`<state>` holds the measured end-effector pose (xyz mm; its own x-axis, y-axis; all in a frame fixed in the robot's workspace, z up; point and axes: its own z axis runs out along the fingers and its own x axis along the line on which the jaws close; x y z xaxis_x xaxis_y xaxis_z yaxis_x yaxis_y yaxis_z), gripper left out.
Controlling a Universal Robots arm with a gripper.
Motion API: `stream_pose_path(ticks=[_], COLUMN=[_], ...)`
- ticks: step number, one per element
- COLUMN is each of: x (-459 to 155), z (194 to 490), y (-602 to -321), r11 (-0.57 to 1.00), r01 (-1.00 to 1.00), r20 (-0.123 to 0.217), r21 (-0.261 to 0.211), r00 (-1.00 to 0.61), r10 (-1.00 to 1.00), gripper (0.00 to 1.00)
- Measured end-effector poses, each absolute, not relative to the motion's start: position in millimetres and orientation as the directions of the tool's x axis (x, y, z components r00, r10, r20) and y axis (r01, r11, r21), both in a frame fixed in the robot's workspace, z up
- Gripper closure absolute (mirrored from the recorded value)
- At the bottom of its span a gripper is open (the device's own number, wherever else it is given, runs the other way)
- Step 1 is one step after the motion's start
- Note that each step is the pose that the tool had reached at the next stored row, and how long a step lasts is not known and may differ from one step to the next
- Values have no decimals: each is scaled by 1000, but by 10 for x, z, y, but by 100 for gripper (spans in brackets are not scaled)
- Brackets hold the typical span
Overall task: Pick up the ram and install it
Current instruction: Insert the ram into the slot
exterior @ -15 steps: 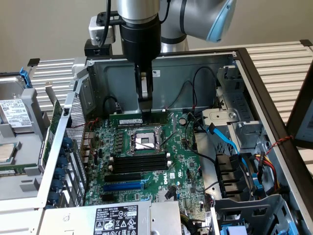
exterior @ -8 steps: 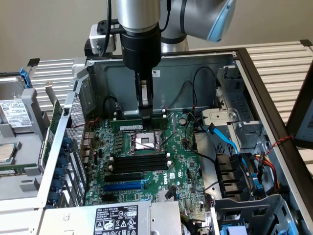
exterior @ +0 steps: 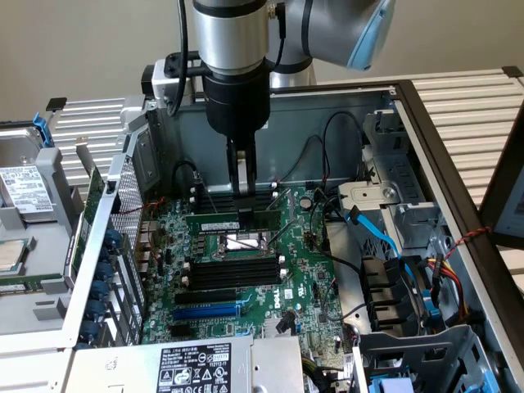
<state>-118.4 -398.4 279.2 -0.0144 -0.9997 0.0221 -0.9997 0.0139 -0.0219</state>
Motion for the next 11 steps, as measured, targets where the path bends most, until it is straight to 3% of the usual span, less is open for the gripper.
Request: stream_pose_path(ticks=[11], x=[-1188], z=[2604], y=[-4028], r11=[15], r01=[-1000], r20=[23], r21=[-22], r00=[-16], r10=[-1000], gripper=[87])
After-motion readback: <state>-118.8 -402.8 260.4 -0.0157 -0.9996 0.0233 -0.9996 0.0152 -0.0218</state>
